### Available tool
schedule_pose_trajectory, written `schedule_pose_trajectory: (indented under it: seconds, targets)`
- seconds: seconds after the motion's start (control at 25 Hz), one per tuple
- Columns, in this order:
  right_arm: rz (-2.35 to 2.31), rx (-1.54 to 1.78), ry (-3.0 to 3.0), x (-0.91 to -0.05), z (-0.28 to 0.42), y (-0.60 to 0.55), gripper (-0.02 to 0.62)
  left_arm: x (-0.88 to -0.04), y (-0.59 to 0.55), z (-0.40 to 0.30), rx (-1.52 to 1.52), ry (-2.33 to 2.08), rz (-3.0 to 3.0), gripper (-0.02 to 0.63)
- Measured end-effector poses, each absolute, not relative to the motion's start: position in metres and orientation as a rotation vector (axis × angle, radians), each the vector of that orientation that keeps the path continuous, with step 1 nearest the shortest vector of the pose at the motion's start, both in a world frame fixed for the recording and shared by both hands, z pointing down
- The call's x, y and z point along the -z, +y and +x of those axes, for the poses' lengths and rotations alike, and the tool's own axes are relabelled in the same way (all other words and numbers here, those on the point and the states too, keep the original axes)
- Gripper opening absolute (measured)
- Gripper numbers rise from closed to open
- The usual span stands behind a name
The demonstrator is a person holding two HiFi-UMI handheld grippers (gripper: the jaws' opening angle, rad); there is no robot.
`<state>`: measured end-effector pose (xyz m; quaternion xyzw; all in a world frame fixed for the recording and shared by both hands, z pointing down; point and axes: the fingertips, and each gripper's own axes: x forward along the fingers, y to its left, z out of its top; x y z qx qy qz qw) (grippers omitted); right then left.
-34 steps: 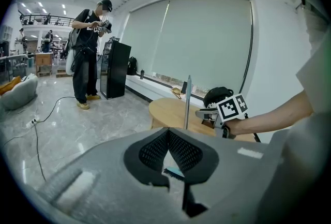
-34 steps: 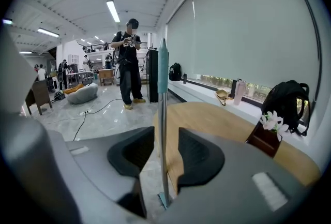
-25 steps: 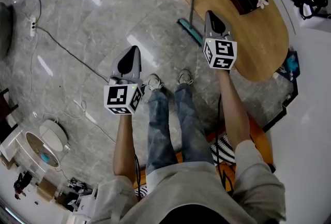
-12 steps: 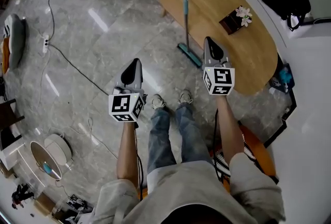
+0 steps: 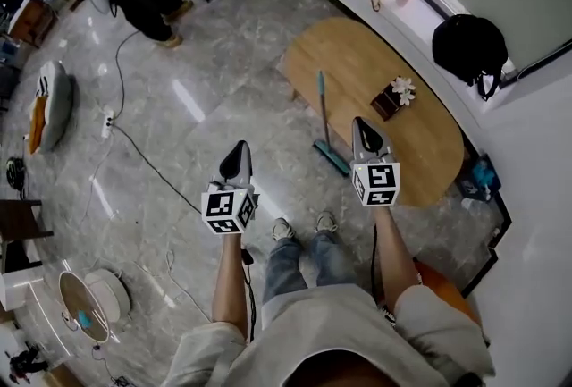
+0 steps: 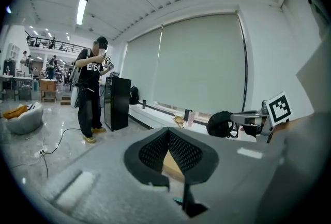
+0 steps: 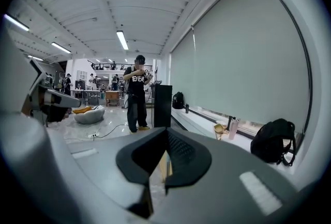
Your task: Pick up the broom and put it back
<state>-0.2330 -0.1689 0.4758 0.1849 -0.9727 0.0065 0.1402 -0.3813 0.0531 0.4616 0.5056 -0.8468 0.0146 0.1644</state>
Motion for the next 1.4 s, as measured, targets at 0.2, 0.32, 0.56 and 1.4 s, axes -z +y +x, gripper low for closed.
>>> schedule_pose_trajectory:
  seconds: [0.2, 0.32, 0.56, 1.4]
  targets:
    - [0.539, 0.005, -2.837, -0.433, -0.222, -0.164, 0.0, -0.427, 0.059, -0.379, -0.025, -2.44, 1.435, 0.0]
    - [0.535, 0.023, -2.847, -0.41, -0.216, -0.162, 0.0, -0.406, 0.064, -0.374, -0.039, -2.445, 1.435, 0.001]
    - [0.528, 0.079, -2.878, -0.37, -0.213, -0.161, 0.0, -0.373, 0.072, -0.377, -0.036, -2.507, 1.429, 0.001]
    - [0.601, 0.128, -2.901, -0.329, -0.202, -0.173, 0.0, -0.329, 0.062, -0.385, -0.036, -2.555, 1.491, 0.0]
